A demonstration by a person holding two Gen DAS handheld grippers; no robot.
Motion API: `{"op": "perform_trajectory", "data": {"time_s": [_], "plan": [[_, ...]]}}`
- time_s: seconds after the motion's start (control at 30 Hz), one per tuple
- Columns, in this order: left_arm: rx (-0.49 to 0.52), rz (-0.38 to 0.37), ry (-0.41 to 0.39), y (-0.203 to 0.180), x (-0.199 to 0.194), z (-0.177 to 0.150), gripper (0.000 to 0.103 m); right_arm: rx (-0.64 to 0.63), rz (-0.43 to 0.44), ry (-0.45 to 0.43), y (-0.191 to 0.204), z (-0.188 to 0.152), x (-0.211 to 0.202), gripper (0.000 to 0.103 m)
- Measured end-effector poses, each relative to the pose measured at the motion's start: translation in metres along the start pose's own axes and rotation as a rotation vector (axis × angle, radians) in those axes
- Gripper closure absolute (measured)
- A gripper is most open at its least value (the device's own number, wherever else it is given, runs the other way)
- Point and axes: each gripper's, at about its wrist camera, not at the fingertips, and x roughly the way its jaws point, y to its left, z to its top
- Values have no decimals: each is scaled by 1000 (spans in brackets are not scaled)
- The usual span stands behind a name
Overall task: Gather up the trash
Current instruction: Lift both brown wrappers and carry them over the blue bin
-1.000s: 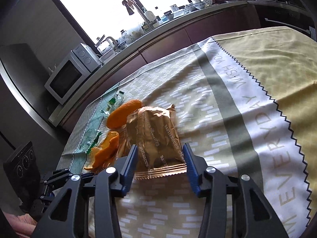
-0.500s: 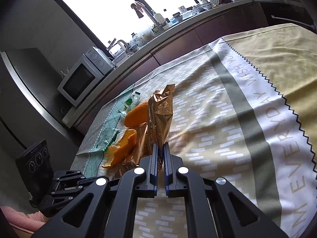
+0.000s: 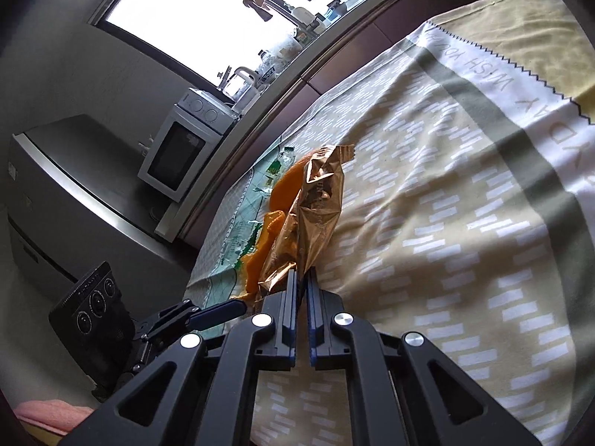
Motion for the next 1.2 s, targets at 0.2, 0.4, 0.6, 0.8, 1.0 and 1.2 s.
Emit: {"op": "perform_trajectory", "data": {"time_s": [0.2, 0.4, 0.6, 0.8, 1.0, 1.2], "plan": [[2, 21, 1, -2, 7, 7, 81, 15, 29, -3, 4, -4, 4, 99], [-25, -2, -57, 4, -11, 8, 102, -5, 37, -22, 11, -3, -3, 99], [-101, -43, -128, 21, -46, 9, 102, -34, 21, -49, 17, -2, -14, 99], [-139, -34, -210, 37, -93, 3, 102, -93, 37, -65, 40, 7, -18, 99], [-185, 37, -271, 67, -147, -13, 102, -171, 95, -31, 78, 11, 2, 99], [-302, 178, -289, 121, -197, -55, 102, -260, 183, 66, 127, 9, 49, 99]]}}
